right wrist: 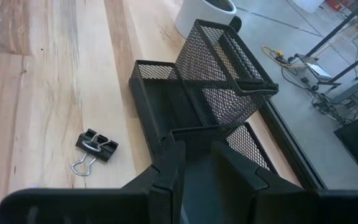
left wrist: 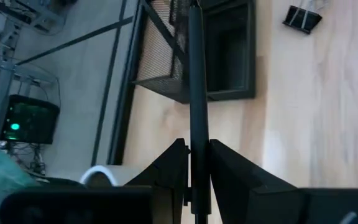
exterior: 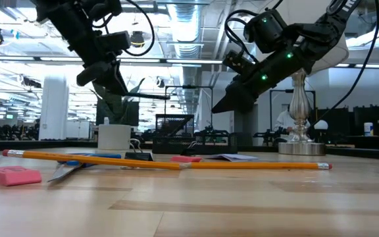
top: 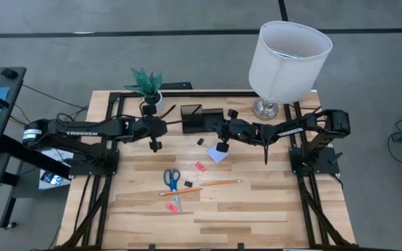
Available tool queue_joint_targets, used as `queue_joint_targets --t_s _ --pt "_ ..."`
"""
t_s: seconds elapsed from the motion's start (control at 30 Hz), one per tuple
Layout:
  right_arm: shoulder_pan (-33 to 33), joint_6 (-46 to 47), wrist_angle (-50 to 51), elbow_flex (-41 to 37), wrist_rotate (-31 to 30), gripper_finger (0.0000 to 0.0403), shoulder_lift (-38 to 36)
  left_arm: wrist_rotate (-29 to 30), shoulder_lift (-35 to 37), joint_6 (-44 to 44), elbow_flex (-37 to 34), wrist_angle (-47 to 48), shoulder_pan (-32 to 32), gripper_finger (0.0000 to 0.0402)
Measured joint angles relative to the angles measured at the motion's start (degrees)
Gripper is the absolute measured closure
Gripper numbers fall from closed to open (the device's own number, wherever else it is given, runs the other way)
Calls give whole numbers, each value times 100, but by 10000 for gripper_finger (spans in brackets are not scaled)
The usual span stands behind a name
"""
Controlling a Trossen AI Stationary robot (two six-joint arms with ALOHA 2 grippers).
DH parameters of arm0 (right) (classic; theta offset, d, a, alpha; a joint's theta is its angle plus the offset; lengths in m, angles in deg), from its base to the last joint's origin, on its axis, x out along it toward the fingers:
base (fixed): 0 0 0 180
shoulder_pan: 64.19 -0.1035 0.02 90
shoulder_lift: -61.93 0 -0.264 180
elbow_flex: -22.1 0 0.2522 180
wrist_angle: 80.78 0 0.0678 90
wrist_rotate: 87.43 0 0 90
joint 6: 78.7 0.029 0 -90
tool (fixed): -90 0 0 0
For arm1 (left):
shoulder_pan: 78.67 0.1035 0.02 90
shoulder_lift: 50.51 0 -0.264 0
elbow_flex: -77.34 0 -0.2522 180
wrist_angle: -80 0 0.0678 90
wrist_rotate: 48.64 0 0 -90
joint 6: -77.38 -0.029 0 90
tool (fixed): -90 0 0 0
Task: Pick and place office supplies into organizer
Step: Put the black pen into the black desk organizer
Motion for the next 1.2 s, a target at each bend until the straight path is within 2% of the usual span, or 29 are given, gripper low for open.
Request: queue_joint_targets --t_s 0.33,0.6,0.87,1.07,1.2 --pt "0 0 0 0 0 328 0 -4 -251 -451 616 263 391 345" --pt "0 0 22 0 0 328 0 -3 -1307 -916 1391 502 565 345" --pt "0 0 66 0 0 328 0 670 -2353 -1328 2394 1143 645 345" --pt "2 0 155 0 0 328 0 822 -2827 -1567 3025 1650 672 345" --pt "1 0 177 0 0 328 0 870 -2944 -1769 3194 1767 672 345"
